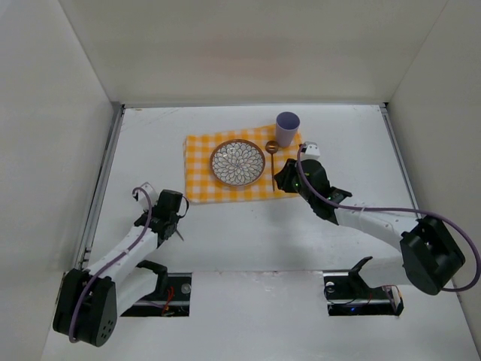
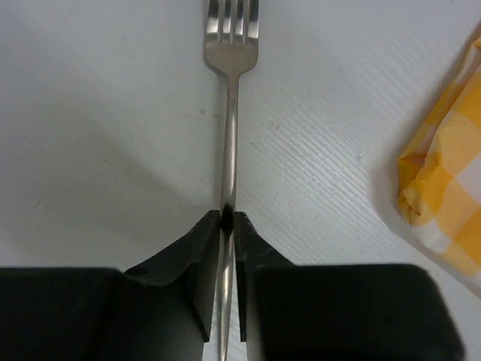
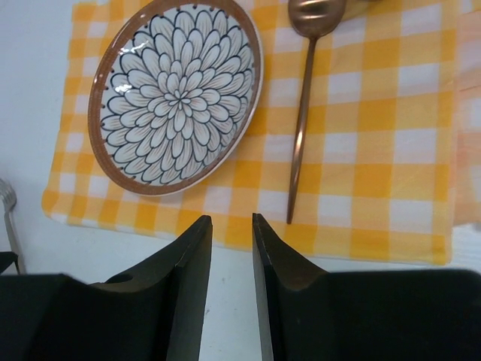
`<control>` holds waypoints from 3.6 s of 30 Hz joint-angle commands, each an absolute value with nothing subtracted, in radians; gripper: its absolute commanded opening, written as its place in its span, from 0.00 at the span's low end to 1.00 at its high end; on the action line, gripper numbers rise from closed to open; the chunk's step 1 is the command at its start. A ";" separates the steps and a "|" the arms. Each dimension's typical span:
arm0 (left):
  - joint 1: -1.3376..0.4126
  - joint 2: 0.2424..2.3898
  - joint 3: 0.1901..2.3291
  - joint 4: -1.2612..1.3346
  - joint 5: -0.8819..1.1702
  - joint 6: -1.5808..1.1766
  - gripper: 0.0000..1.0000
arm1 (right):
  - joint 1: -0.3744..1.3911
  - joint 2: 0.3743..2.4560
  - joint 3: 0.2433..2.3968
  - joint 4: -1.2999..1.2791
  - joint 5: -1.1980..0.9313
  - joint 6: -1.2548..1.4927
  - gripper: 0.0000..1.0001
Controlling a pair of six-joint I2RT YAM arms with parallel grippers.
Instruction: Set the dinner table for one person
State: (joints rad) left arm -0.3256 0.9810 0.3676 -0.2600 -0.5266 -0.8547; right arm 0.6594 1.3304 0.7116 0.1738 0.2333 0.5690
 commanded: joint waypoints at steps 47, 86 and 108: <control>-0.489 1.509 0.982 -0.064 -0.474 -0.249 0.02 | 0.608 1.302 0.692 0.230 0.250 0.583 0.36; -0.455 1.746 1.057 0.051 -0.515 -0.207 0.21 | 0.599 1.318 0.693 0.229 0.250 0.583 0.44; -0.312 0.856 0.465 -0.187 -0.505 -0.827 0.36 | 0.536 1.083 0.537 0.336 0.373 0.678 0.23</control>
State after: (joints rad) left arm -0.3573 0.9382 0.4911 -0.0685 -0.4988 -0.6800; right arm 0.5671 1.1343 0.5694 0.2401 0.3229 0.6327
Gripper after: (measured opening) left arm 0.350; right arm 0.216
